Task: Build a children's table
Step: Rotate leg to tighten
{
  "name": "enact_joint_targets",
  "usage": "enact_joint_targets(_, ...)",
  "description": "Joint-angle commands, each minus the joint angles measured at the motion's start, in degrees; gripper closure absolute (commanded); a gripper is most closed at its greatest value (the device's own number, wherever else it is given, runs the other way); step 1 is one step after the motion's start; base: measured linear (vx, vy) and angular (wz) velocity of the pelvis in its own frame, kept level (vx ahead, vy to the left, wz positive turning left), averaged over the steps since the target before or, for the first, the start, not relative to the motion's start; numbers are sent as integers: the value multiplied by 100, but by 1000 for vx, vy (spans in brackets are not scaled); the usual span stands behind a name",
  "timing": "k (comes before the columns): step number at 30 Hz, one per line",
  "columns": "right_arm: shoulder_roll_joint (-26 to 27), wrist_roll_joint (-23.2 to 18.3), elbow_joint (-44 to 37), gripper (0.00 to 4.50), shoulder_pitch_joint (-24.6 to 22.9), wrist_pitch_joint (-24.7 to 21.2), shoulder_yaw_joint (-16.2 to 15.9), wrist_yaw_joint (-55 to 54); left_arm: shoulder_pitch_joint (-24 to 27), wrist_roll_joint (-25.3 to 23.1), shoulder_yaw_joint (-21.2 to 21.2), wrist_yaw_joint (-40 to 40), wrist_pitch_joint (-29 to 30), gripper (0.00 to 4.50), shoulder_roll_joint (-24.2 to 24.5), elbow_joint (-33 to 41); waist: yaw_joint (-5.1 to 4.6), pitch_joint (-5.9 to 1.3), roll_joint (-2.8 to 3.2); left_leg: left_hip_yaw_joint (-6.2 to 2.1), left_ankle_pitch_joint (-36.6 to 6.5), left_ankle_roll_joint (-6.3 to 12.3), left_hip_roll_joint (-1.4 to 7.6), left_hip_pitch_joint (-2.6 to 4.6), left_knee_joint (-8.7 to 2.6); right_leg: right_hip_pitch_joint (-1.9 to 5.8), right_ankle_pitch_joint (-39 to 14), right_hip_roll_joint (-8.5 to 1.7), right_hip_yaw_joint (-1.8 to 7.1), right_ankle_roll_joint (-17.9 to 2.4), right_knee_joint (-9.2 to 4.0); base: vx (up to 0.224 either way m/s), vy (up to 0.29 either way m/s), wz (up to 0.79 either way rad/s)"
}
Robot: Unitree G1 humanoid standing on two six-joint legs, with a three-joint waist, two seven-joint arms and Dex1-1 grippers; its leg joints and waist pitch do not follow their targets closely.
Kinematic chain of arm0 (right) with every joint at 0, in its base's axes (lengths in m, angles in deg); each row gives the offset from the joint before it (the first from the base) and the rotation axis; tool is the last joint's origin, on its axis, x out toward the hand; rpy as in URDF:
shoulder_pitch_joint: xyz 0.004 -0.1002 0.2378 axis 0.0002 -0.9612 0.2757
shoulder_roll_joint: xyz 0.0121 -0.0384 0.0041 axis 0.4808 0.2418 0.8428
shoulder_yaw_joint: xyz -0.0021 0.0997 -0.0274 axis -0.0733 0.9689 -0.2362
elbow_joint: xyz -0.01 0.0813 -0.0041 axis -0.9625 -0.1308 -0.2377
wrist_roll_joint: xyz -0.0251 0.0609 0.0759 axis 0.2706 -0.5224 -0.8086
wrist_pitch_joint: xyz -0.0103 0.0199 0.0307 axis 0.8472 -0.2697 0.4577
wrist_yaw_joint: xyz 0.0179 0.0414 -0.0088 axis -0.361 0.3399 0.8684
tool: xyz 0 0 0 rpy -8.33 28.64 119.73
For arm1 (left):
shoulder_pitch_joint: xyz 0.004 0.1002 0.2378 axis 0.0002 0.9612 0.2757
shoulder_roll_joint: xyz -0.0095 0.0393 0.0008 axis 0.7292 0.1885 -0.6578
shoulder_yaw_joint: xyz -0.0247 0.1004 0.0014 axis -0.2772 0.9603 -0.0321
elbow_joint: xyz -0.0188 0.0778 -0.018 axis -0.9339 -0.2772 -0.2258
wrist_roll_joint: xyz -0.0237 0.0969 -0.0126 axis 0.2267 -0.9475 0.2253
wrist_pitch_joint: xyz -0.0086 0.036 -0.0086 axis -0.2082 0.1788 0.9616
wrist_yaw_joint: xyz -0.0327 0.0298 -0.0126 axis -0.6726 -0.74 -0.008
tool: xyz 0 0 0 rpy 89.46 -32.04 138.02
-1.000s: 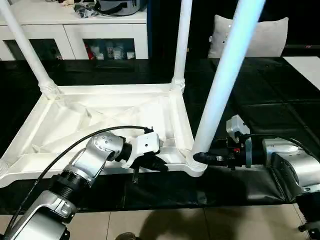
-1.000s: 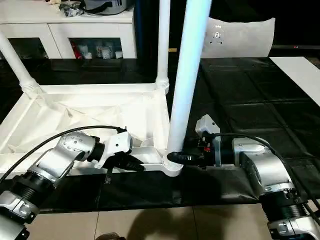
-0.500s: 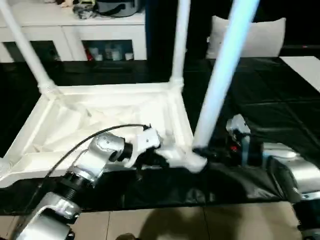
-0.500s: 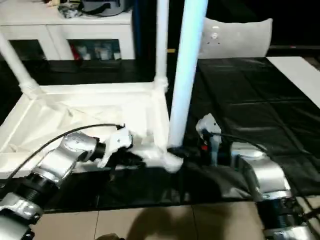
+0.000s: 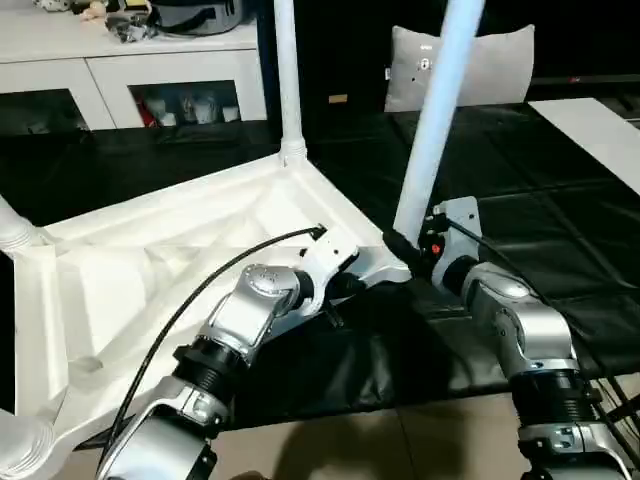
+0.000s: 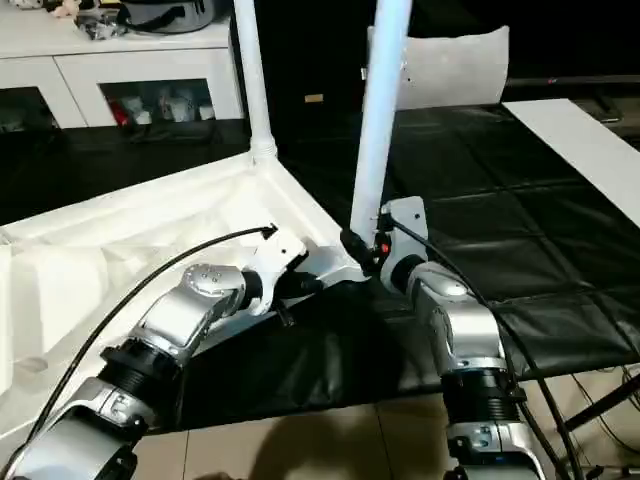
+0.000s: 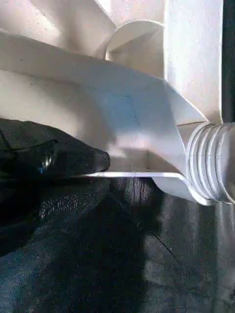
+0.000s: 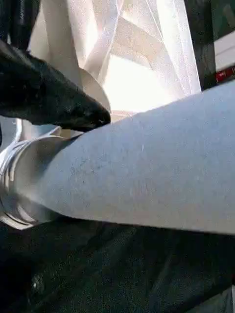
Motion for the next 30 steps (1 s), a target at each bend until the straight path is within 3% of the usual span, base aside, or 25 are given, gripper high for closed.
enact_joint_targets(1, 15, -59, -6, 139, -103, -68, -149, 164, -110, 41, -93, -9, -236, 450, 26, 233, 19, -368, -67, -74, -1043, 237, 189, 61, -393, 328, -1014, -331, 265, -1036, -464, 0, 0, 0)
enact_joint_targets(7, -385, -106, 5, 88, -226, 291, -239, 799, -75, 3, 13, 291, -564, 450, 364, 136, 39, -358, -67, -79, -1185, 209, 187, 61, -400, 328, -1385, -356, 269, -920, -501, 0, 0, 0)
enact_joint_targets(11, -832, -169, -128, 43, -345, 403, -334, 1546, 7, -45, 162, 775, -904, 450, 681, 103, 63, -361, -53, -76, -1102, 293, 199, 57, -388, 329, -1146, -347, 274, -987, -471, 0, 0, 0)
enact_joint_targets(16, -1474, -195, -144, 9, -405, 677, -561, 2542, 84, 5, 401, 1550, -1359, 450, 1092, 92, 111, -349, -32, -74, -1241, 288, 219, 77, -391, 315, -1248, -360, 282, -1040, -477, 0, 0, 0)
enact_joint_targets(22, -1996, -260, -66, 9, -379, 953, -797, 3698, 187, 144, 702, 2684, -1742, 450, 1545, 342, 213, -354, -28, -61, -1221, 339, 257, 108, -385, 291, -1182, -368, 287, -1179, -442, 0, 0, 0)
enact_joint_targets(26, -2091, -346, -16, 43, -337, 924, -929, 4060, 198, 148, 852, 3060, -1825, 450, 1701, 376, 265, -352, -25, -59, -1270, 314, 269, 114, -392, 289, -1168, -367, 289, -1230, -427, 0, 0, 0)
enact_joint_targets(27, -2095, -374, -38, 52, -339, 930, -974, 4134, 212, 158, 857, 3122, -1864, 450, 1725, 394, 272, -348, -126, -49, -1267, 317, 268, 108, -397, 297, -1217, -369, 290, -1216, -438, 0, 0, 0)
enact_joint_targets(28, -2089, -393, -61, 62, -344, 922, -1004, 4177, 220, 170, 856, 3152, -1871, 450, 1734, 407, 316, -347, -87, -59, -1226, 310, 265, 105, -394, 297, -1316, -390, 293, -1196, -421, 0, 0, 0)
enact_joint_targets(30, -2069, -444, -116, 86, -361, 869, -1070, 4285, 234, 199, 849, 3225, -1896, 450, 1750, 427, 334, -342, -81, -55, -1255, 279, 272, 118, -398, 279, -1442, -392, 298, -1149, -445, 0, 0, 0)
